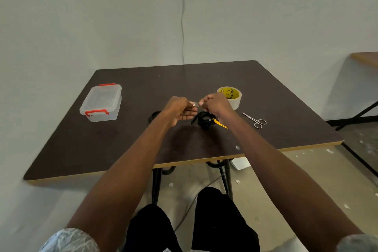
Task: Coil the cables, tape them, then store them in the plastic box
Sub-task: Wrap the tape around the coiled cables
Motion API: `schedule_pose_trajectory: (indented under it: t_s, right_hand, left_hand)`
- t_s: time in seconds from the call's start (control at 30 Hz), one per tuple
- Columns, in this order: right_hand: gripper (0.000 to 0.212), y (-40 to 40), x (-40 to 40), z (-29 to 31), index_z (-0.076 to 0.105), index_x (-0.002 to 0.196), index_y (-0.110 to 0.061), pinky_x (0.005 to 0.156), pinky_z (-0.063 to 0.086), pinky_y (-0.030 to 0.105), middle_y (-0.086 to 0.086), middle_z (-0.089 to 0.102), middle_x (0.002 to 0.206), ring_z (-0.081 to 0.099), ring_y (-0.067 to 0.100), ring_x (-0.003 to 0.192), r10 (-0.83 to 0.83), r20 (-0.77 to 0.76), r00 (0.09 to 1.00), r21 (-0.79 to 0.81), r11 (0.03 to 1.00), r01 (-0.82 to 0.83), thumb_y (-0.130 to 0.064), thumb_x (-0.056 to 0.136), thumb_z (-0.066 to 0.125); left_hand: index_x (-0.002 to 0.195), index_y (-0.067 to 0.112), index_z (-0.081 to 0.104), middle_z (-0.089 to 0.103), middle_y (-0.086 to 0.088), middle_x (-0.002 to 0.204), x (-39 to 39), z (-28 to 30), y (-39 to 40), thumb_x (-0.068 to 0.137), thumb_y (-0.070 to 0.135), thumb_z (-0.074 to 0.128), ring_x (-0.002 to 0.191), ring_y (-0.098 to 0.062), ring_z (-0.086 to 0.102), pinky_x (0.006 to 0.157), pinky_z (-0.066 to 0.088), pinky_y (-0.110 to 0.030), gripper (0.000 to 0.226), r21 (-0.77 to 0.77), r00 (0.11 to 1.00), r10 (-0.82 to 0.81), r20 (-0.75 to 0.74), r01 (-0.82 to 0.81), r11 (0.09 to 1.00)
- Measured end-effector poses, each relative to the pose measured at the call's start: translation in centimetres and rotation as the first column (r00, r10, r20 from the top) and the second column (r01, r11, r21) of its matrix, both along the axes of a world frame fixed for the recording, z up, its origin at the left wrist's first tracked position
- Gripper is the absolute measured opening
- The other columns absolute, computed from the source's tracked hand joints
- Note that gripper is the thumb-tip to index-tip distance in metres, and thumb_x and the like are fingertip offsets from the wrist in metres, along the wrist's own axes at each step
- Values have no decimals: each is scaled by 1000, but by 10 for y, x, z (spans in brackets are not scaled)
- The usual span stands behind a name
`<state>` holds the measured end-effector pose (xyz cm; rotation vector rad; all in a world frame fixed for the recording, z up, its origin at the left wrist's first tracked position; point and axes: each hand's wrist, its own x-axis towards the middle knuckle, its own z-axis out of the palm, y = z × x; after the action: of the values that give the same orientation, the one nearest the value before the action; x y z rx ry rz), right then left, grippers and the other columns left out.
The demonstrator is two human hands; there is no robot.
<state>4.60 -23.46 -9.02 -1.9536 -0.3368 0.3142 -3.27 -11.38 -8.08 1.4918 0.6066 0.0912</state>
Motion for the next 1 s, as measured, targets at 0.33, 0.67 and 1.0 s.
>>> schedule_pose_trajectory:
  t_s: [0.33, 0.67, 1.0]
  right_hand:
    - [8, -20, -1, -12, 70, 84, -10, 68, 41, 26, 2, 66, 82, 58, 18, 78, -95, 327, 940, -219, 960, 173, -5, 86, 64]
    - [25, -15, 4, -17, 64, 103, -8, 65, 50, 33, 10, 65, 94, 63, 26, 89, 262, 411, 873, -674, 732, 98, -26, 87, 70]
    - [13, -11, 2, -25, 56, 95, -10, 75, 42, 33, 9, 65, 94, 57, 24, 87, 300, 502, 811, -609, 789, 85, -23, 93, 58]
  left_hand:
    - [90, -1, 67, 66, -11, 73, 7, -6, -11, 85, -2, 58, 60, -16, 62, 61, 54, -27, 11, 158, 998, 68, 0, -68, 985]
    - [92, 6, 69, 68, -8, 83, 6, 1, -4, 83, 13, 69, 74, -17, 65, 74, 52, -30, 11, 79, 999, -15, -34, 18, 997]
    - [89, 9, 72, 72, -9, 95, -7, 9, 17, 83, 8, 70, 91, -19, 68, 93, 50, -35, 7, 107, 992, -125, 3, 124, 986]
